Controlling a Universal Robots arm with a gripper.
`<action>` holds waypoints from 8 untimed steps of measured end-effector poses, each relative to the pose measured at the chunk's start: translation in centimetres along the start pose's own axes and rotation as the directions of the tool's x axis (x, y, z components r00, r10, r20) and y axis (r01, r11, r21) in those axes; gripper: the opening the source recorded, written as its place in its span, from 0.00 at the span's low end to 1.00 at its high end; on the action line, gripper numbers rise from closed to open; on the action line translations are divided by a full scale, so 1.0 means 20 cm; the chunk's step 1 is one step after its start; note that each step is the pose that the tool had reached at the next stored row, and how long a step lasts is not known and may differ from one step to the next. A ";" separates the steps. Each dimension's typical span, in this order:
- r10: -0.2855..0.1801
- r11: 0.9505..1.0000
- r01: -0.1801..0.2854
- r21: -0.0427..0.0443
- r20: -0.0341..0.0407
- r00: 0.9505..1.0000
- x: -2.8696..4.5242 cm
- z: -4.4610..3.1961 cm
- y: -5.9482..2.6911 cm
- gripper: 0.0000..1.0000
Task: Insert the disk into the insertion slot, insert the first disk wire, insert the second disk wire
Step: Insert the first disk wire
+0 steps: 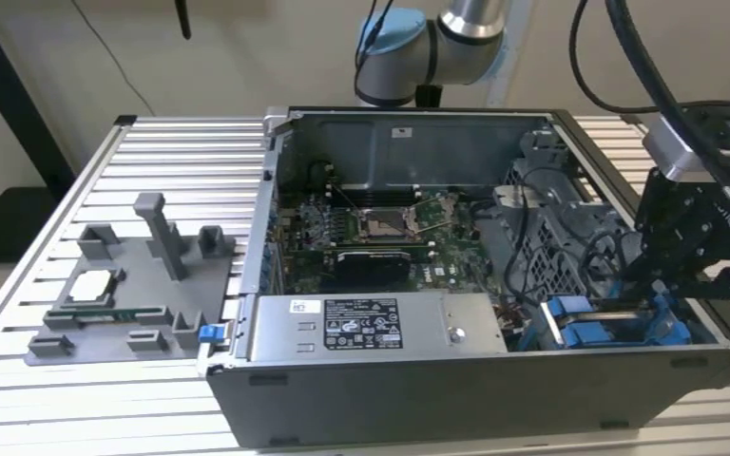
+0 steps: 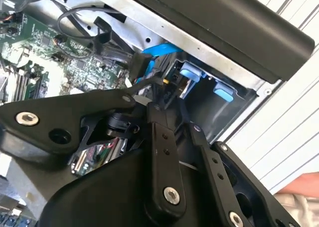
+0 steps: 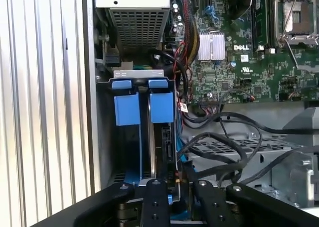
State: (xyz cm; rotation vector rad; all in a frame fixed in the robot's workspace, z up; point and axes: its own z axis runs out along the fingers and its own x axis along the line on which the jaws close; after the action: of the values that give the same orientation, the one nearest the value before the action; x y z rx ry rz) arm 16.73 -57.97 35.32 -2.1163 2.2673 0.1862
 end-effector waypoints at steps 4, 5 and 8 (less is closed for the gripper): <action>0.000 1.000 0.000 0.000 0.000 1.000 -0.016 -0.077 0.006 1.00; 0.000 1.000 0.000 0.000 0.000 1.000 -0.020 -0.096 0.007 1.00; 0.000 1.000 0.000 0.000 0.000 1.000 -0.033 -0.149 0.011 1.00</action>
State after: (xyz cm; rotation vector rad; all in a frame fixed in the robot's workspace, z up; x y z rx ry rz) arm 16.73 -57.63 38.36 -2.1164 2.2675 0.1861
